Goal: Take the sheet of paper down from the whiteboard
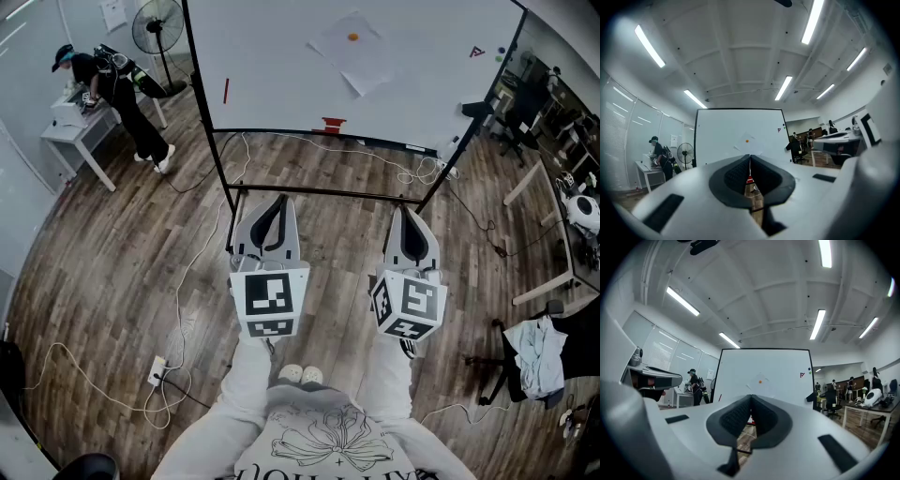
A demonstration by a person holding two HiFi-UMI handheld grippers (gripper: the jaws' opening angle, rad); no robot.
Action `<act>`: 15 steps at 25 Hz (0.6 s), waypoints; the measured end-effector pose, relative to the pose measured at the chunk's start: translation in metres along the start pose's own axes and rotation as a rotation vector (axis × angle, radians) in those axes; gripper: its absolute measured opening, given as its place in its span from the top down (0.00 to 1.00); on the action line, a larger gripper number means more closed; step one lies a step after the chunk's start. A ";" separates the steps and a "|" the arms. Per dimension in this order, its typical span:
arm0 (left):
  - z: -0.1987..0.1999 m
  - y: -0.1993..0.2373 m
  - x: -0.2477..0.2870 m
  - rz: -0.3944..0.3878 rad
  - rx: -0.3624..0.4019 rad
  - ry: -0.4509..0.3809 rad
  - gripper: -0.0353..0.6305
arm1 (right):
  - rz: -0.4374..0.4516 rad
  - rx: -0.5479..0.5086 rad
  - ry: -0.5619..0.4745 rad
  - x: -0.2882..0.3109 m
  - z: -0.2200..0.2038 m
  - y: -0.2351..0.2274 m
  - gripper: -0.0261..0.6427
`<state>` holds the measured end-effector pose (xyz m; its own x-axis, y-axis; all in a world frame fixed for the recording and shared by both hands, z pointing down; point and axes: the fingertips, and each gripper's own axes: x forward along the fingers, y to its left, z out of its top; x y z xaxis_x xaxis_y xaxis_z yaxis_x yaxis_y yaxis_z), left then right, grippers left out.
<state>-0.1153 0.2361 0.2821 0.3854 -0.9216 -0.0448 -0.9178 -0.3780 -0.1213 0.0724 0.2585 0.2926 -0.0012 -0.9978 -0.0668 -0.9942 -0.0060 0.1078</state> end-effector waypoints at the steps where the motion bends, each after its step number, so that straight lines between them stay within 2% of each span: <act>1: 0.000 0.001 0.002 0.000 0.000 0.000 0.94 | 0.000 0.000 0.001 0.002 0.000 0.000 0.96; 15: -0.008 -0.010 0.034 0.019 0.011 0.014 0.94 | 0.020 0.010 0.004 0.034 -0.013 -0.020 0.96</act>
<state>-0.0934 0.2078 0.2894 0.3668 -0.9297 -0.0335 -0.9238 -0.3598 -0.1314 0.0938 0.2240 0.3007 -0.0207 -0.9980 -0.0603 -0.9950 0.0147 0.0992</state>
